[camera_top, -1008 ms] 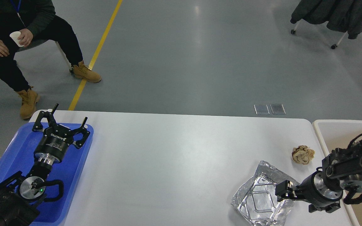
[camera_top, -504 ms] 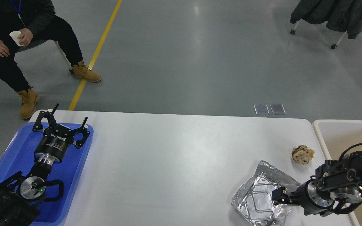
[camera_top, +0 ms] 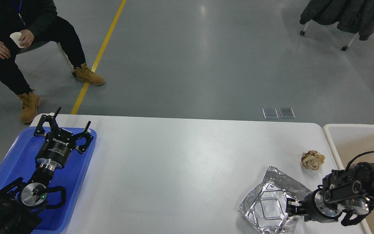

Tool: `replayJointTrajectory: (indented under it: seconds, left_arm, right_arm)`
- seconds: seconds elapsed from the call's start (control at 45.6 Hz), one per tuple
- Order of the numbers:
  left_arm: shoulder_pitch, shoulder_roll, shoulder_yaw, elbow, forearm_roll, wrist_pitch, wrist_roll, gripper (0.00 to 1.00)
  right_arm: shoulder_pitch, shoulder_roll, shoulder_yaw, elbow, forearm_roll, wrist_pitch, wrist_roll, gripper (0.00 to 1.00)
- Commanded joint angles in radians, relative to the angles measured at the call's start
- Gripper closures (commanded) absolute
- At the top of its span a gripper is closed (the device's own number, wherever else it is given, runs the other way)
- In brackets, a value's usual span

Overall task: Tidy desktop
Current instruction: 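Close the right gripper on the edge of the silver foil wrapper, then lift the foil wrapper with the right gripper toward the white bin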

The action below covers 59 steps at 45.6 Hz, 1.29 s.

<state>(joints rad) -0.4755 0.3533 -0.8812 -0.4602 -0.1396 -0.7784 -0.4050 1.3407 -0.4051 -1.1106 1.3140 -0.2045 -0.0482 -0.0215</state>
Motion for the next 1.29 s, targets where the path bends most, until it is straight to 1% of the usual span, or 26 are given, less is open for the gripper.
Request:
replayJointTrajectory:
  seconds: [0.0,0.351,0.548,0.679,0.898,0.942,1.096,1.271]
  left_arm:
    - [0.000,0.000,-0.001,0.000,0.000,0.001,0.000,0.01]
    - [0.000,0.000,-0.001,0.000,0.000,-0.001,0.000,0.01]
    - [0.000,0.000,-0.001,0.000,0.000,0.001,0.000,0.01]
    - [0.000,0.000,-0.002,0.000,0.000,-0.001,0.000,0.01]
    - [0.000,0.000,-0.005,0.000,0.000,-0.001,0.000,0.01]
    - [0.000,0.000,-0.005,0.000,0.000,-0.001,0.000,0.01]
    - [0.002,0.000,-0.005,0.000,-0.002,-0.001,0.000,0.01]
    - [0.002,0.000,-0.005,0.000,-0.002,-0.001,0.000,0.01]
  right_arm:
    - [0.000,0.005,-0.003,0.002,-0.009,-0.004,0.000,1.00]
    - [0.029,-0.003,-0.006,0.050,-0.006,0.002,0.002,1.00]
    - [0.133,-0.035,-0.055,0.120,-0.009,0.021,0.003,1.00]
    - [0.241,-0.073,-0.109,0.185,-0.010,0.059,0.003,1.00]
    - [0.486,-0.129,-0.225,0.255,-0.021,0.209,0.017,1.00]
    - [0.584,-0.145,-0.268,0.274,-0.032,0.284,0.018,1.00]
    - [0.770,-0.178,-0.333,0.275,-0.067,0.456,0.020,1.00]
    - [0.972,-0.184,-0.385,0.255,-0.125,0.662,0.028,1.00]
